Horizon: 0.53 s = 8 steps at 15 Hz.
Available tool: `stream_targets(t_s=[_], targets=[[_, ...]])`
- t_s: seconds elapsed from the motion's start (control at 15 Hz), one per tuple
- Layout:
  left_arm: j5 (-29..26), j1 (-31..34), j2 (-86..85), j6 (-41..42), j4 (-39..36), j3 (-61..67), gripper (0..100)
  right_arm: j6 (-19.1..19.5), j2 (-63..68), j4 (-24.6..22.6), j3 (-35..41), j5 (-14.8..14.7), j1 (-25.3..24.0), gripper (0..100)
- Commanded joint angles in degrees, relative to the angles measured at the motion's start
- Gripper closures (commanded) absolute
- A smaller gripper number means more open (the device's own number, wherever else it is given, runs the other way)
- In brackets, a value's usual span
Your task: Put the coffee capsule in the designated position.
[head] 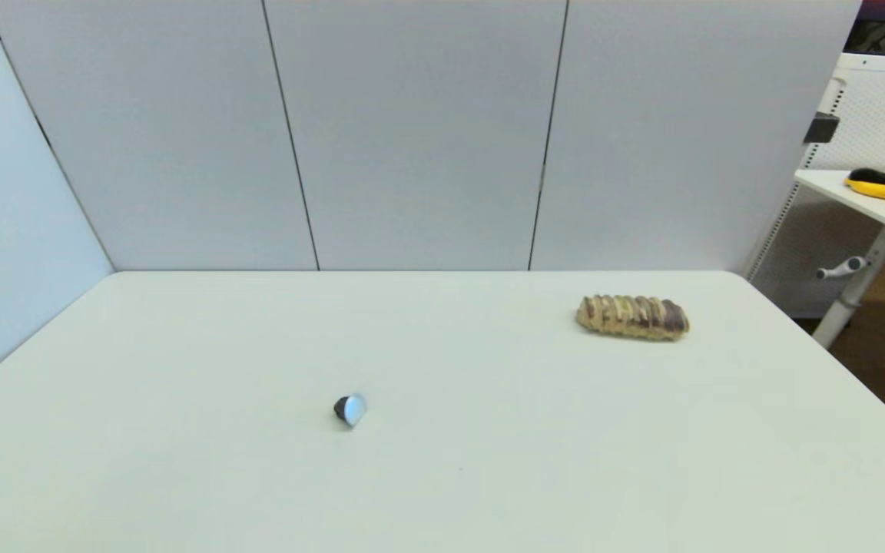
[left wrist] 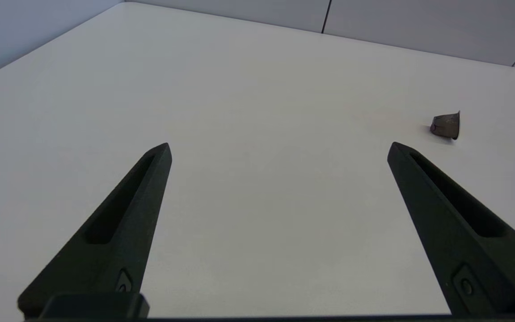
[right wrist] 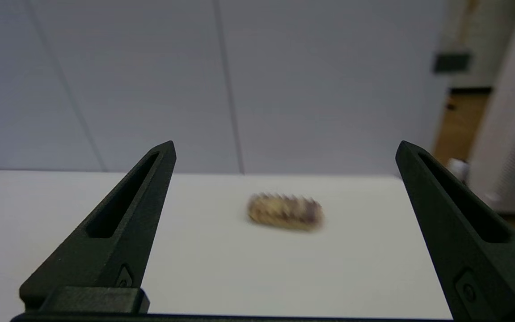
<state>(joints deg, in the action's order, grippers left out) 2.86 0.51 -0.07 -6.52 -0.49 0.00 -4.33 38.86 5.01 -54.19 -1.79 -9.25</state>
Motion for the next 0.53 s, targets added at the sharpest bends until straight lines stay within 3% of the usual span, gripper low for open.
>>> stream_targets(t_s=[0.07,0.2,0.27,0.4,0.47,0.53], targets=[[0.0,0.0,0.1,-0.1,0.0,0.0,0,0.0,21.3,0.1,-19.3,3.3,-13.5,0],[0.0,0.0,0.1,-0.1,0.0,0.0,0,0.1,28.3,0.1,-25.7,7.9,-15.4,0],[0.0,0.0,0.1,-0.1,0.0,0.0,0,0.1,32.2,0.0,-29.2,11.5,-15.7,0],[0.0,0.0,0.1,-0.1,0.0,0.0,0,0.4,41.1,0.0,-36.2,21.4,-16.0,0],[0.0,0.0,0.1,-0.1,0.0,0.0,0,1.2,44.8,0.0,-38.7,25.1,-17.3,0],[0.0,0.0,0.1,-0.1,0.0,0.0,0,1.7,47.6,0.0,-40.2,26.9,-18.4,0]])
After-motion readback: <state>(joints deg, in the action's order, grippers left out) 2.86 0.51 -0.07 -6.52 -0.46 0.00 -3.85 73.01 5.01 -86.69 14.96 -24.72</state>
